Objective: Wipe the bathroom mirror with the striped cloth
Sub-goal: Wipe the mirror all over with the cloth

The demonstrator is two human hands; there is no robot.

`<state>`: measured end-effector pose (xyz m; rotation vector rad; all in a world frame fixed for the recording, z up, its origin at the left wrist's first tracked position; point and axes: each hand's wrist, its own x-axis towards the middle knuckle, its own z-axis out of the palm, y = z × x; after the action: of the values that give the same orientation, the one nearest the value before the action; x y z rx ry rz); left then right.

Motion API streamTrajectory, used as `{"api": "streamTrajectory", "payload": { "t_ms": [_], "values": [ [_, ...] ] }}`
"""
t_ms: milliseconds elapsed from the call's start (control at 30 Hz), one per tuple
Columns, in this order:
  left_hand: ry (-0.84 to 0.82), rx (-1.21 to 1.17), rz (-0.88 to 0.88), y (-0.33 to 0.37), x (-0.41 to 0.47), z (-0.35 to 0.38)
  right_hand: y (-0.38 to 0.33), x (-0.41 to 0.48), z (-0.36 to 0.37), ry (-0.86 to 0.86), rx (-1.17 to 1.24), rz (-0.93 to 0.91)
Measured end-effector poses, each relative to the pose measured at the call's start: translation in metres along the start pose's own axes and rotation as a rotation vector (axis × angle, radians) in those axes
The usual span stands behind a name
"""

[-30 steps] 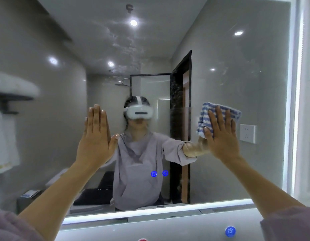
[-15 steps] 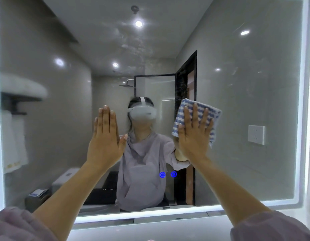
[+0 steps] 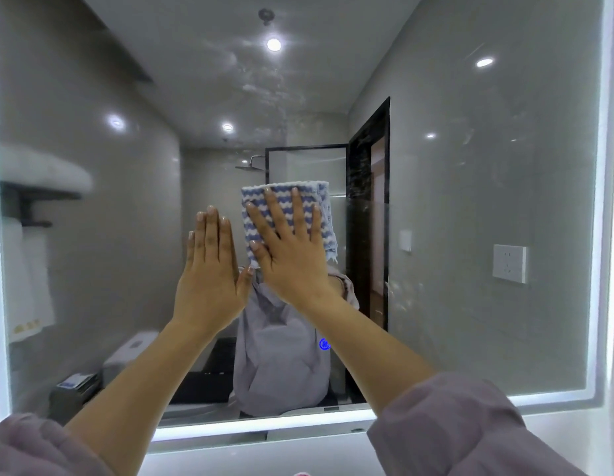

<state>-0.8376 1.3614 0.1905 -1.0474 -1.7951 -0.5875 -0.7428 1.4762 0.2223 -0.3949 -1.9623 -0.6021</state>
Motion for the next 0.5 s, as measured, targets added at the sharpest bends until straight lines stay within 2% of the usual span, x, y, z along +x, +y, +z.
{"api": "streamTrajectory", "payload": {
  "t_ms": [233,500],
  "values": [
    [0.017,0.022,0.004,0.0,0.001,-0.001,0.032,-0.005,-0.006,0.0,-0.054,-0.042],
    [0.045,0.049,0.013,0.001,0.001,-0.002,0.121,-0.029,-0.013,0.062,-0.088,0.138]
  ]
}}
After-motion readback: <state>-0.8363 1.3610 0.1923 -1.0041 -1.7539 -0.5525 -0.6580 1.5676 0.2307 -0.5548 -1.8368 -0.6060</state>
